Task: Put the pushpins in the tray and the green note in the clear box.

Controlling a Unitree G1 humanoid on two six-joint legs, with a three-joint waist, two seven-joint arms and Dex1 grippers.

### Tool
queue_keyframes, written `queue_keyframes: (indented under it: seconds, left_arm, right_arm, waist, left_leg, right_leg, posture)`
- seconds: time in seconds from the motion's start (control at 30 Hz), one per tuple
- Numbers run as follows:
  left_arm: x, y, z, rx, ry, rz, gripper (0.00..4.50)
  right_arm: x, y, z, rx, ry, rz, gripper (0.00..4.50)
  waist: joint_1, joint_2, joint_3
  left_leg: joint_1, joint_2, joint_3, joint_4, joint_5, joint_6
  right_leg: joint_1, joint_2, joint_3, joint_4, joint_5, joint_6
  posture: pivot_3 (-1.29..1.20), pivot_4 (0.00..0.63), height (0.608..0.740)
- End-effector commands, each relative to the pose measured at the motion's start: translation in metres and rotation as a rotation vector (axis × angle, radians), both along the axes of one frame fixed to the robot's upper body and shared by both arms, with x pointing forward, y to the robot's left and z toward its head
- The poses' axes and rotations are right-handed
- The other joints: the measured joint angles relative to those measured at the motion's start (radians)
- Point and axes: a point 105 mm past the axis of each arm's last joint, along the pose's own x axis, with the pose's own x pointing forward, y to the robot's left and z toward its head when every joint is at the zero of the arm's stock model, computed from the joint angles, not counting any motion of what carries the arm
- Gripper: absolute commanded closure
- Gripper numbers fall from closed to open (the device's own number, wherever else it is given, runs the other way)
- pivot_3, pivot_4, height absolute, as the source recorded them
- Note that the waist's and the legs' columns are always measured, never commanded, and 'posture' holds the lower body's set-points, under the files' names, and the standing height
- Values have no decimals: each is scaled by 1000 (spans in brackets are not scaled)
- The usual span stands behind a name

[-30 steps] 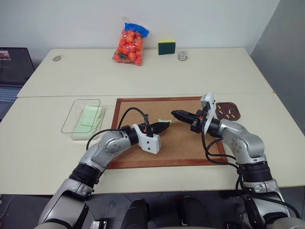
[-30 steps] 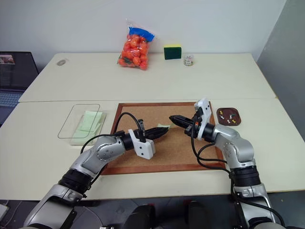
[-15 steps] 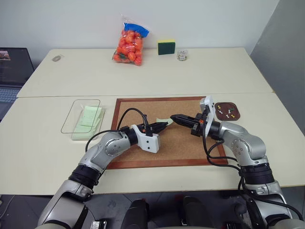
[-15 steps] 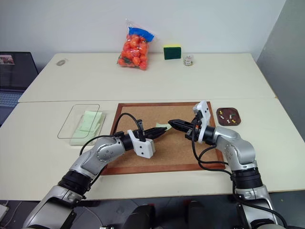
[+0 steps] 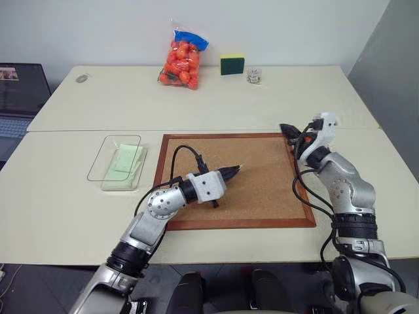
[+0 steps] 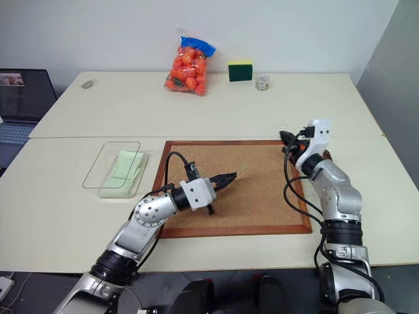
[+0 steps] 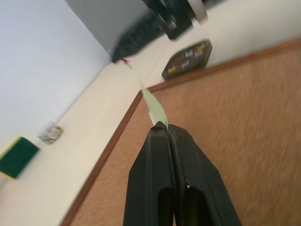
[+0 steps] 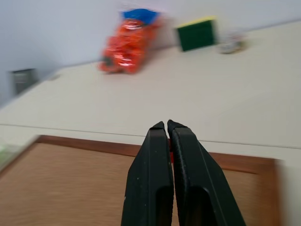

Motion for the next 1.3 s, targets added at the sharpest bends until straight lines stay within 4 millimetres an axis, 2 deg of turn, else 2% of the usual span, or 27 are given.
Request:
queue_keyframes:
  seconds: [0.03, 0.17, 0.47, 0.5, 0.73, 0.87, 1.03, 1.1, 1.3]
  left_arm:
    - [-8, -5, 18, -100, 89, -33, 4470]
    - [-10, -8, 21, -114, 128, -40, 4470]
    - [-7, -3, 20, -93, 129, -3, 4470]
    - [-6, -3, 19, -91, 128, 1, 4500]
    - [-6, -1, 19, -90, 126, 11, 4500]
    - [-6, -1, 19, -91, 126, 11, 4500]
    - [-6, -2, 19, -91, 126, 8, 4500]
    - [-6, -2, 19, -90, 125, 6, 4500]
    - [-4, -1, 19, -91, 124, 10, 4500]
  right_arm:
    - [4, -41, -2, -94, -20, -201, 4500]
    - [5, -58, -14, -157, 12, -276, 4500]
    - [7, -55, -25, -146, 51, -258, 4500]
    - [7, -54, -26, -143, 51, -252, 4096]
    - [7, -58, -25, -148, 47, -264, 2527]
    - [6, -62, -22, -153, 37, -272, 1489]
    - [4, -58, -16, -168, 0, -254, 332]
    - [2, -54, -12, -169, -23, -230, 71]
    - [-4, -42, -3, -170, -69, -145, 71]
  waist:
    - [-1, 0, 0]
    - [-6, 0, 0]
    - [-5, 0, 0]
    - [-5, 0, 0]
    - [-5, 0, 0]
    - [-5, 0, 0]
    - [-5, 0, 0]
    - [-5, 0, 0]
    - [-4, 0, 0]
  left_leg:
    - [0, 0, 0, 0, 0, 0]
    - [1, 1, 1, 0, 0, 0]
    - [4, 1, 5, -1, 0, 0]
    - [4, 1, 5, -1, 0, 0]
    - [5, 0, 9, -1, 0, 0]
    - [6, 1, 10, -1, 0, 0]
    - [6, 0, 10, -1, 0, 0]
    - [6, 1, 10, -1, 0, 0]
    - [6, 1, 10, -1, 0, 0]
  right_leg:
    - [0, 1, 0, 0, 0, 0]
    - [0, 2, 0, 0, 0, 0]
    - [1, 3, 8, 1, 1, 0]
    - [1, 3, 11, 1, 1, 1]
    - [0, 3, 16, 0, 2, 2]
    - [0, 3, 17, 0, 2, 2]
    - [0, 3, 18, 0, 2, 2]
    - [0, 3, 18, 0, 2, 2]
    - [0, 3, 18, 0, 2, 3]
  posture:
    - [0, 150, 740]
    - [0, 150, 740]
    - [0, 150, 740]
    - [0, 150, 740]
    - [0, 150, 740]
    - [0, 150, 740]
    - [0, 150, 740]
    - [0, 150, 740]
    - [0, 150, 740]
